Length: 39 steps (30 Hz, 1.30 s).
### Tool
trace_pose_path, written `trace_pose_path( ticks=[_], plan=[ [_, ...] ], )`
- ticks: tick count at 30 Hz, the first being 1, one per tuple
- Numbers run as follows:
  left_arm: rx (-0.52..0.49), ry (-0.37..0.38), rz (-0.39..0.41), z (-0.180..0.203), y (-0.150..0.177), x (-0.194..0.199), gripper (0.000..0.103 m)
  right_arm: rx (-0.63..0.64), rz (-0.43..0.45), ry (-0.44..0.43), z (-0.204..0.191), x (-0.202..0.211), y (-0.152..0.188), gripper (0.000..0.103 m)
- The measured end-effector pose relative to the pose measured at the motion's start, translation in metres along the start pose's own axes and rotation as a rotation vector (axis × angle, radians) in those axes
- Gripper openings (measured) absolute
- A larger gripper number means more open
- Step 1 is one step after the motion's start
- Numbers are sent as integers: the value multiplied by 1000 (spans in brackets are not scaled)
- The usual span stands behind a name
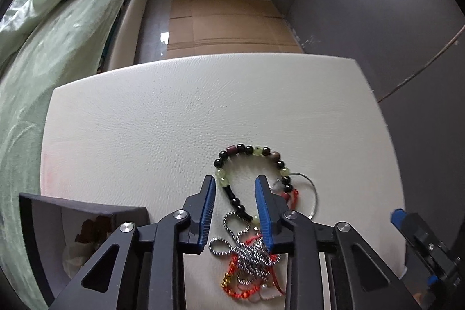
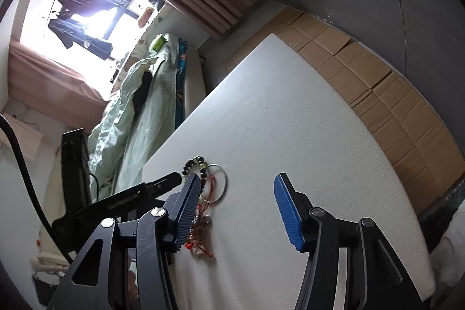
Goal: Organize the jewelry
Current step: 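Lift the bead bracelet with the left tool and carry it over the box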
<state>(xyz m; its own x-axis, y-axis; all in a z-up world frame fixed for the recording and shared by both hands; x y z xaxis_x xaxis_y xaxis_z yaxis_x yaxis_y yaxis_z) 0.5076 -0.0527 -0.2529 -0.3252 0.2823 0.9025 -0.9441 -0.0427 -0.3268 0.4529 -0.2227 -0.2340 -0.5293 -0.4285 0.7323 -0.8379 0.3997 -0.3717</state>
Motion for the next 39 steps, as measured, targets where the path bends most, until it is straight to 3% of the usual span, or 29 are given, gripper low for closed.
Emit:
trace_pose_path(
  ticks=[3,7,11,22,30,35,39],
  plan=[
    [2,-30,-10,-3,1,-9,25,5,-2,8,2,-2,-3,55],
    [-7,-63,4,-7,1,-8,8,23,-9,27,1,-5,-4,55],
    [4,-1,10,-8,2,-3,8,56,-21,45,-4,-11,-6,53],
    [-64,105,136,16,-14,65,8,182,-69,73,-31,-32,-4,45],
    [-68,142,201,16,-19,103,8,240,-121,103,-42,-48,-3,44],
    [-58,157,236,4,-19,123,8,311,-156,186,-55,-61,-2,62],
    [-48,153,264,-9,-18,139,8,411,-168,258,-69,-71,2,67]
  ],
)
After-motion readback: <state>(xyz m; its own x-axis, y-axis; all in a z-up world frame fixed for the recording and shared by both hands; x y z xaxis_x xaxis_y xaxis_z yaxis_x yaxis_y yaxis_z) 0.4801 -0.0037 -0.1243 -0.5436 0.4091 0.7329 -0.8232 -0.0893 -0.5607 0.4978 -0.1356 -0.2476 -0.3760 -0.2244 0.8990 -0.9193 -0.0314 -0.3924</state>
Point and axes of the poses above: each gripper's, at about its wrist camera, not at the fingertips, and x roughly against the way its jaws point, z to its right, y to its underside, the point moved 9 cm from there along -x, roughly the way its jaws point, and after that the axes turned 7 degrees about y, right-handed, at the moved point
